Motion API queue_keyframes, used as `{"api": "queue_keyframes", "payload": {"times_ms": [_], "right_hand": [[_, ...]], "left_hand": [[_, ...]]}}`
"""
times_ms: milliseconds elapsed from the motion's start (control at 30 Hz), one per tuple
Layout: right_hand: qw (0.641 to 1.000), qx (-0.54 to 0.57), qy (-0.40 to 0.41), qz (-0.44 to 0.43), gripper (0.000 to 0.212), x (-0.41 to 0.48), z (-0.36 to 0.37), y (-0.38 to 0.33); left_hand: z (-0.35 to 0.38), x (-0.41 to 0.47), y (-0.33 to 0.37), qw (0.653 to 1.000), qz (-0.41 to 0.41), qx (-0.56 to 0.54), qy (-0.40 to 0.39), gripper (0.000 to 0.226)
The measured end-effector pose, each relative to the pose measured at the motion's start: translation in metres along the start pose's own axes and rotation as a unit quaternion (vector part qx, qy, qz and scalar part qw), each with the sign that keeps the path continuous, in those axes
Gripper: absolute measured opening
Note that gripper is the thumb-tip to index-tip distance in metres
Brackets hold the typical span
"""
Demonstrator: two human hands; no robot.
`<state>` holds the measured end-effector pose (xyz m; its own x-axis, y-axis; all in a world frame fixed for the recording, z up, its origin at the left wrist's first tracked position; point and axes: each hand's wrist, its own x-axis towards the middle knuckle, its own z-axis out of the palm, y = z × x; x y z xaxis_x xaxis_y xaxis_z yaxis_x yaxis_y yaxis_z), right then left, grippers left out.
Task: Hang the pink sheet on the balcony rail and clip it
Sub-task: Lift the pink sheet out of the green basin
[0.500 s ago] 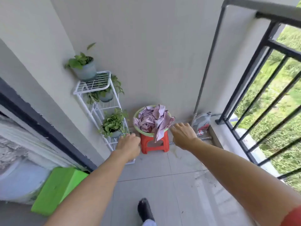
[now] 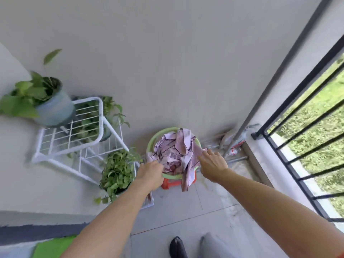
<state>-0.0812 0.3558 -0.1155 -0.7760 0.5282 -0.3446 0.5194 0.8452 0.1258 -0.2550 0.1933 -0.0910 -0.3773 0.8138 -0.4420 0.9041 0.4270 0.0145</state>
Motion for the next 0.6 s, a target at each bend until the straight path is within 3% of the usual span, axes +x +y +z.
{"api": "queue_keyframes", "payload": {"times_ms": [400, 600], "right_hand": [[0.990, 0.079, -0.110, -0.035, 0.038, 0.196, 0.078, 0.022], [0.985, 0.109, -0.131, -0.032, 0.060, 0.262, 0.123, 0.027]], "left_hand": [[0.031, 0.201, -0.052, 0.995, -0.020, -0.044, -0.084, 0.020], [0.068, 0.284, -0.060, 0.994, -0.010, -0.069, -0.085, 0.023]]}}
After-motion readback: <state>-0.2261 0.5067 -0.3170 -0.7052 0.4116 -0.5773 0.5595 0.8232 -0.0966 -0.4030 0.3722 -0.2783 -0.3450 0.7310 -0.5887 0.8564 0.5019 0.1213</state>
